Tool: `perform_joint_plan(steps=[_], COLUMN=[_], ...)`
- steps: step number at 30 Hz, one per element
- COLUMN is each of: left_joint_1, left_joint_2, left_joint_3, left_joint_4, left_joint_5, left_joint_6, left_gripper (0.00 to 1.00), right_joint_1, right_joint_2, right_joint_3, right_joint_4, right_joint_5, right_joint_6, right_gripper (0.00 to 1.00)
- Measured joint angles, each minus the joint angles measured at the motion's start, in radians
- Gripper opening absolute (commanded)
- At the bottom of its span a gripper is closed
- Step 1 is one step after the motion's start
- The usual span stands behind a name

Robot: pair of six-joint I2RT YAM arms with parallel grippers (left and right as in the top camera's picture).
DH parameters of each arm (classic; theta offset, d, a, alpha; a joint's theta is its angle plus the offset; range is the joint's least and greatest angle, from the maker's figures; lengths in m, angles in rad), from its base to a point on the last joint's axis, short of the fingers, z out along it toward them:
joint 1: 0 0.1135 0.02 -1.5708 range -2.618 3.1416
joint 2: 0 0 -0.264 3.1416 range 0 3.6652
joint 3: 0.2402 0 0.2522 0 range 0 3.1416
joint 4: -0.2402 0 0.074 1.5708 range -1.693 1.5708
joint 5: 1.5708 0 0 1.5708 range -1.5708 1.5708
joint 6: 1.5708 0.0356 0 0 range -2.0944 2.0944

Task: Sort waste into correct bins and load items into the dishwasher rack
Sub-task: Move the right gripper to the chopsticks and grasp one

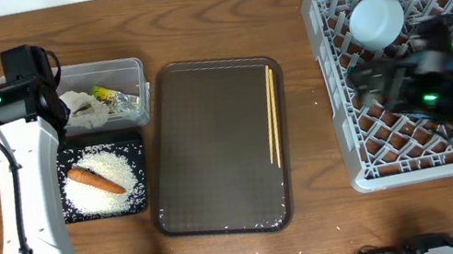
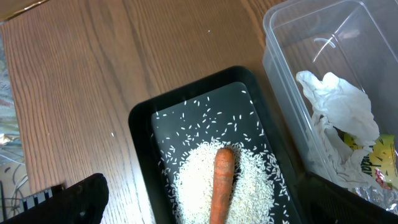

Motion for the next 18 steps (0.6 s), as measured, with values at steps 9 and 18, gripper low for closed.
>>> perform_joint_plan(steps=[9, 18], left_joint_1=[0.000, 0.000], left_joint_2=[0.000, 0.000], left_joint_3=[0.000, 0.000], left_joint_4=[0.000, 0.000], left_joint_5=[0.000, -0.006], left_joint_6=[0.000, 0.000], left_gripper=[0.98, 0.98], right_joint_1=[0.391, 0.444], right_joint_2=[0.349, 0.715], right_joint_3=[0.100, 0.450], right_joint_4=[0.007, -0.146], right_joint_5=[0.230, 0.287], right_joint_6=[0.037, 0.040], right_gripper=[0.99, 0.99])
